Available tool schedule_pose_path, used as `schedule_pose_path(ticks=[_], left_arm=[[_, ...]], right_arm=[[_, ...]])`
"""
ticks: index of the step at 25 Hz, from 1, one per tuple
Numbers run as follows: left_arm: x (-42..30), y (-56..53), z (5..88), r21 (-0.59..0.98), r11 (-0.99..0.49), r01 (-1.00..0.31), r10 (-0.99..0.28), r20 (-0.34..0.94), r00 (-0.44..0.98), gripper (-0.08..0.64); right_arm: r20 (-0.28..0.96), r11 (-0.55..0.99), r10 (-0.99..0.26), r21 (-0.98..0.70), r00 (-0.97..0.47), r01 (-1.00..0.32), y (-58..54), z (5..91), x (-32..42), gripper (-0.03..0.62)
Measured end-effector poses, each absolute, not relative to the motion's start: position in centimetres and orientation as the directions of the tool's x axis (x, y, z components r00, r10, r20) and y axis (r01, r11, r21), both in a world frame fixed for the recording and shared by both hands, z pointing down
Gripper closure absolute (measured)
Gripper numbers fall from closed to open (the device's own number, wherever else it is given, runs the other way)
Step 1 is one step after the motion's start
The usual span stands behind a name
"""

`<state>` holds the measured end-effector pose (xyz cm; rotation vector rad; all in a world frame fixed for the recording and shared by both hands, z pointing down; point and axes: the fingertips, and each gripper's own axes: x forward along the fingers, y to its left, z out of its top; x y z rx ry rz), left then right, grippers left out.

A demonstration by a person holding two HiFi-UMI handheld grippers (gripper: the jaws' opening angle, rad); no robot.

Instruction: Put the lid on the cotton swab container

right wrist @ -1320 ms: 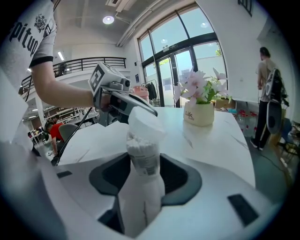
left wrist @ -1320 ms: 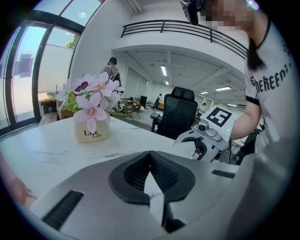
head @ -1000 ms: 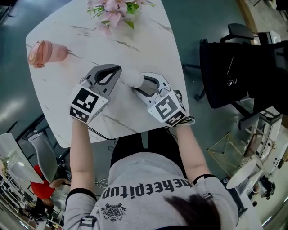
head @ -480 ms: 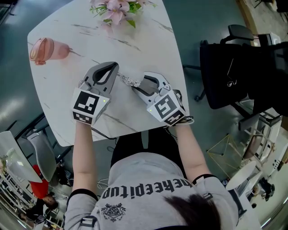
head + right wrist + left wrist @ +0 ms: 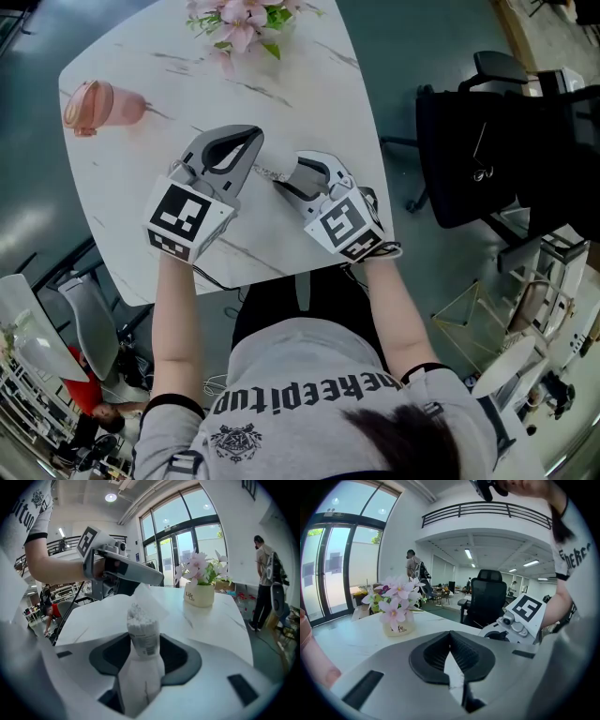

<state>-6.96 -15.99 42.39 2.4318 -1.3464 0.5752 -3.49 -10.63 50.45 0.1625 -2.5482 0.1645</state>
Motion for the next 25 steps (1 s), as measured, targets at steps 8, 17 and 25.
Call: schedule_pose_path(ticks=[8, 17, 25], left_arm=[[-5.4, -14.2, 43.0, 0.073, -0.548, -0.833, -0.7, 0.505, 0.504, 0.545], [-4.3, -12.8, 44.1, 0.102, -0.535, -0.838, -0.697, 0.508, 0.507, 0.545], [-4.5, -12.8, 44.1, 0.106, -0.504, -0.857, -0.739, 0.461, 0.492, 0.545]], right_arm=[[0.559, 0.985, -0.086, -0.074, -0.825, -0.153, -10.8, 50.3, -3.4, 0.393], [0.551, 0.982, -0.083, -0.094, -0.83, -0.161, -10.6, 50.5, -3.5, 0.393], [0.547, 0.981, -0.082, -0.104, -0.833, -0.165, -10.6, 50.4, -3.5, 0.391]])
